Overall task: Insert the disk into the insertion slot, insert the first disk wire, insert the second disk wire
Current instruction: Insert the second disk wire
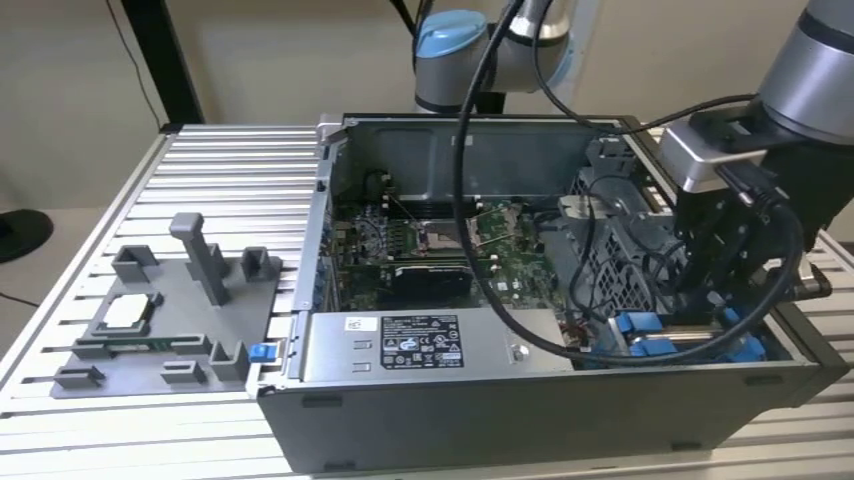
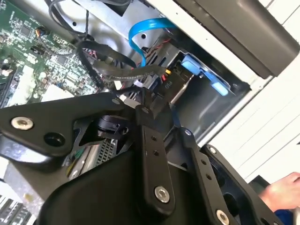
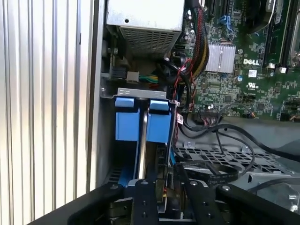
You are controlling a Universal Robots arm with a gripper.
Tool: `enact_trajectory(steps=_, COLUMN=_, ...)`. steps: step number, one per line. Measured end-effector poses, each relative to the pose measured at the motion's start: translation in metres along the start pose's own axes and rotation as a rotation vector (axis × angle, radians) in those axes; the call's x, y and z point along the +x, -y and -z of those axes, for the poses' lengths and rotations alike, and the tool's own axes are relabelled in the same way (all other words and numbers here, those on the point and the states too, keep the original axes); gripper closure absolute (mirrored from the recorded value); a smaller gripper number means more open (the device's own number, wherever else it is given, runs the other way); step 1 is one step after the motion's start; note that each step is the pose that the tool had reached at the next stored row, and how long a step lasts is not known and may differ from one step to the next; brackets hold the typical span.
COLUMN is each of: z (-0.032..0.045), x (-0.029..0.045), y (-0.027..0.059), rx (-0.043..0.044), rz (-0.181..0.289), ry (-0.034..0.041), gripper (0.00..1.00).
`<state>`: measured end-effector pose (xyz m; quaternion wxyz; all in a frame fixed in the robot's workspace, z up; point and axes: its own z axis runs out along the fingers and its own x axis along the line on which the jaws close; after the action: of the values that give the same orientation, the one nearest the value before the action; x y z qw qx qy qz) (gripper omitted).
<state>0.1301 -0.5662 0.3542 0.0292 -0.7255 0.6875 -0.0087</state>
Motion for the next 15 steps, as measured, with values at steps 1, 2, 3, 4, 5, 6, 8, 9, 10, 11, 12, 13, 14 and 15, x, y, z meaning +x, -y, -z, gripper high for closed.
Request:
enact_trajectory(steps=1, z=0.0045, x=-0.0001, y=0.0003, rx=-0.0001, rz=0.0, ry=-0.0002, gripper=0.0)
enact_trajectory(steps=2, z=0.0082, x=-0.0002, y=0.0004, rx=-0.0003, rz=-0.001, ry=-0.0003, gripper=0.0)
enact_trajectory(steps=3, z=0.0117, x=-0.0003, y=0.0006, rx=-0.0004, rz=-0.002, ry=-0.0001, gripper=0.0)
enact_trajectory(steps=4, z=0.0147, x=-0.0004, y=0.0008, rx=-0.0006, rz=-0.003, ry=-0.0002, gripper=0.0)
enact_trajectory(steps=5, z=0.017, x=-0.0004, y=0.0009, rx=-0.0006, rz=-0.004, ry=-0.0003, gripper=0.0)
enact_trajectory(steps=6, z=0.0191, x=-0.0005, y=0.001, rx=-0.0006, rz=-0.005, ry=-0.0004, gripper=0.0)
enact_trajectory(steps=8, z=0.0232, x=-0.0006, y=0.0013, rx=-0.0006, rz=-0.007, ry=-0.0005, gripper=0.0)
enact_trajectory(steps=9, z=0.0258, x=-0.0007, y=0.0014, rx=-0.0007, rz=-0.007, ry=-0.0005, gripper=0.0)
enact_trajectory(steps=10, z=0.0278, x=-0.0008, y=0.0015, rx=-0.0009, rz=-0.008, ry=-0.0003, gripper=0.0)
enact_trajectory(steps=11, z=0.029, x=-0.0008, y=0.0016, rx=-0.0009, rz=-0.008, ry=-0.0006, gripper=0.0)
enact_trajectory(steps=12, z=0.029, x=-0.0008, y=0.0016, rx=-0.0009, rz=-0.008, ry=-0.0004, gripper=0.0)
enact_trajectory(steps=13, z=0.029, x=-0.0008, y=0.0016, rx=-0.0009, rz=-0.008, ry=-0.0002, gripper=0.0)
enact_trajectory(steps=14, z=0.0293, x=-0.0008, y=0.0016, rx=-0.001, rz=-0.008, ry=-0.0005, gripper=0.0)
enact_trajectory(steps=15, z=0.0295, x=-0.0008, y=0.0016, rx=-0.001, rz=-0.008, ry=-0.0004, gripper=0.0)
